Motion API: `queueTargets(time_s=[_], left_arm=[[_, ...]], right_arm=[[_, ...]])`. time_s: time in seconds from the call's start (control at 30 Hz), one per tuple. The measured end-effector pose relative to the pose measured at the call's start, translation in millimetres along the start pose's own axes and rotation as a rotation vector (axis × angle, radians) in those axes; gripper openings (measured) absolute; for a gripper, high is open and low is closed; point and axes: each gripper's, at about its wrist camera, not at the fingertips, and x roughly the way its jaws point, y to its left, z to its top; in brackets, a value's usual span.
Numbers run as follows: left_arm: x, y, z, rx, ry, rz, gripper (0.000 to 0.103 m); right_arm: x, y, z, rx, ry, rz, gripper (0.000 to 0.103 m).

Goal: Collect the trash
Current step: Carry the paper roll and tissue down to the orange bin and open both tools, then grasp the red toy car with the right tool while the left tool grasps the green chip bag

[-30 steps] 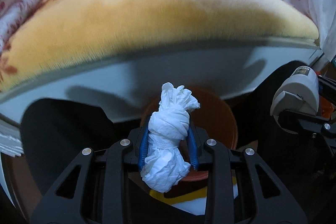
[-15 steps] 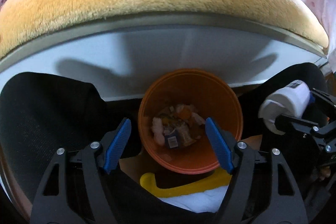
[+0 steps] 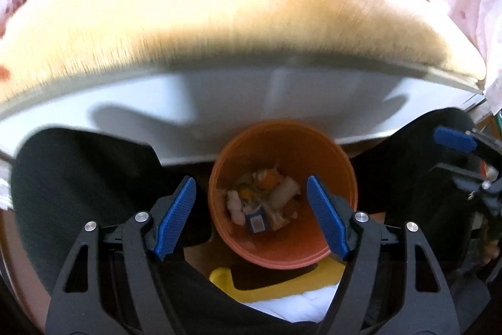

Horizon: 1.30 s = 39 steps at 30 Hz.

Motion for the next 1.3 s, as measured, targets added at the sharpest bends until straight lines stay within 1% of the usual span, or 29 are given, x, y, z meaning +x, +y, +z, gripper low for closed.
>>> queueTargets(time_s=[0.1,0.17,0.2,0.27,0.33,0.43,0.47,0.5,0.53,0.6,0.67,0.7,0.83,0.93,1.03,1.07,1.1,1.13,1.17,1.2,1.27,1.3], left_arm=[[-20.4,-5.8,12.0,0.030,-0.069,-0.010,0.072],[-33.9,-9.8,22.4,0.045,-0.119,-0.020,0.075],[-38.0,-11.1,27.1,0.048,-0.137,-0.025,0.076],[-45.7,-12.8,35.5,0.052,-0.170,-0.035,0.078],[-50.1,-14.1,45.9,0.051,-0.190,-0.044,0.078],[-50.9,-14.5,56.8,0.042,-0.202,-0.054,0.078],[-49.2,-16.8,59.1,0.038,-0.203,-0.054,0.078],[-48.3,-14.9,61.8,0.033,-0.205,-0.056,0.078],[-46.4,-14.8,64.0,0.030,-0.206,-0.060,0.078],[-44.8,-14.4,69.2,0.025,-0.211,-0.063,0.078],[-43.1,-14.2,72.5,0.018,-0.214,-0.062,0.078],[-42.1,-13.7,74.5,0.014,-0.213,-0.062,0.078],[-36.0,-9.2,82.2,0.004,-0.200,-0.053,0.078],[-30.1,-6.0,86.2,-0.011,-0.187,-0.057,0.078],[-27.3,-7.4,88.4,-0.006,-0.184,-0.055,0.081],[-27.2,-8.7,88.7,-0.001,-0.184,-0.048,0.081],[-27.4,-9.9,88.7,0.004,-0.183,-0.041,0.081],[-28.0,-11.0,88.9,0.008,-0.184,-0.037,0.081],[-28.9,-11.5,88.6,0.011,-0.187,-0.034,0.081],[-30.0,-11.7,88.3,0.010,-0.190,-0.036,0.081],[-30.2,-11.7,88.4,0.007,-0.193,-0.042,0.081],[-30.3,-11.9,88.4,0.004,-0.193,-0.045,0.081]], right_arm=[[-31.3,0.3,26.5,-0.041,-0.070,0.017,0.088],[-46.2,-1.9,47.4,-0.070,-0.111,0.012,0.088],[-54.5,-5.6,65.4,-0.092,-0.143,-0.010,0.088],[-59.4,-11.1,89.6,-0.130,-0.173,-0.042,0.088],[-59.0,-20.4,125.1,-0.199,-0.211,-0.109,0.088],[-45.6,-38.3,175.8,-0.283,-0.210,-0.181,0.086],[-40.6,-42.7,187.7,-0.306,-0.205,-0.193,0.085],[-31.4,-49.7,205.5,-0.335,-0.191,-0.204,0.081],[-23.8,-57.4,219.2,-0.354,-0.179,-0.212,0.079],[-3.8,-72.2,248.1,-0.392,-0.149,-0.217,0.078],[11.8,-80.5,261.4,-0.419,-0.131,-0.220,0.078],[25.4,-87.8,273.6,-0.444,-0.106,-0.228,0.078],[58.3,-104.5,298.5,-0.500,-0.037,-0.259,0.076],[75.2,-114.4,310.3,-0.537,-0.011,-0.270,0.076],[86.9,-122.8,320.0,-0.522,0.007,-0.223,0.073],[90.3,-127.6,322.0,-0.501,0.020,-0.194,0.073],[90.4,-129.5,321.7,-0.487,0.026,-0.181,0.070],[88.5,-130.2,319.8,-0.481,0.023,-0.172,0.063],[86.3,-129.7,317.1,-0.483,0.019,-0.171,0.060],[83.2,-128.6,312.9,-0.489,0.015,-0.179,0.054],[79.1,-127.9,306.3,-0.478,0.007,-0.190,0.050],[77.8,-127.8,303.5,-0.463,0.001,-0.189,0.039]])
